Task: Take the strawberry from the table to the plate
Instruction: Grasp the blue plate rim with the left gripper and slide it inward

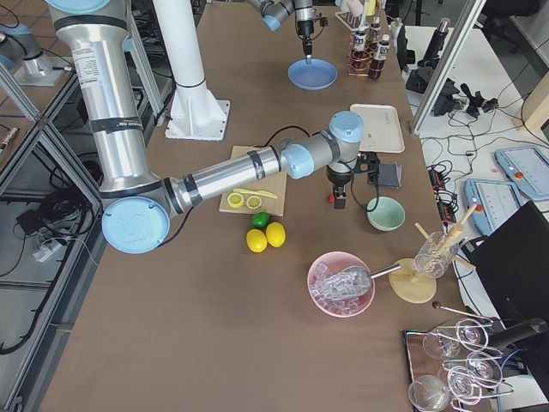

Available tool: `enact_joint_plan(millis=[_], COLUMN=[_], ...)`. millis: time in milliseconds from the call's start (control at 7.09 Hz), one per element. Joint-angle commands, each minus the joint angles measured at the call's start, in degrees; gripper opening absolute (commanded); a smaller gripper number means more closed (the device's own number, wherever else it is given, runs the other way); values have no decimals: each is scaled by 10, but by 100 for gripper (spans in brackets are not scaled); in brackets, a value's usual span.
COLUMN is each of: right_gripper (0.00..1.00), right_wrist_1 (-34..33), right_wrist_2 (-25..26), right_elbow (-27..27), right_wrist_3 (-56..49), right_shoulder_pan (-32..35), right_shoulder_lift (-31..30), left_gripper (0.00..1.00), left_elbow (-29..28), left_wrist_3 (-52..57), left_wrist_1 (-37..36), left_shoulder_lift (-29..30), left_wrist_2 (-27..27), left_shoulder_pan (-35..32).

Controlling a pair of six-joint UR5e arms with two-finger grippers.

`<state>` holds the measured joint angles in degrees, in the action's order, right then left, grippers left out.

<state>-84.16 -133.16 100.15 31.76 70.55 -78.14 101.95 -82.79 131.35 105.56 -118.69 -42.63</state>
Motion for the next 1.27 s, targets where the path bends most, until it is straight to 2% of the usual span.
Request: enact_joint_plan(millis=[0,282,423,564,706,1129], right_gripper=[100,100,100,100,100,100], right_wrist_1=[0,22,68,119,146,147], right_wrist_2=[33,42,45,57,68,70], right_elbow=[-4,-22,-51,-78,-85,-87], right_wrist_3=[50,54,75,150,162,171], right_shoulder_pan=[-44,-58,-73,-97,-110,-125], right_shoulder_lift=[24,24,26,37,34,34], left_gripper=[0,0,0,0,0,0], left_elbow=[-1,-13,-21,-37,-56,-89], left_wrist_3=[-56,-59,-59,-59,-58,-54], left_wrist_1=[-19,-25,-25,-24,-24,-25], left_shoulder_lift=[52,68,76,87,96,108], left_wrist_2=[117,192,220,228,228,228], left_shoulder_pan=[110,185,208,211,210,207])
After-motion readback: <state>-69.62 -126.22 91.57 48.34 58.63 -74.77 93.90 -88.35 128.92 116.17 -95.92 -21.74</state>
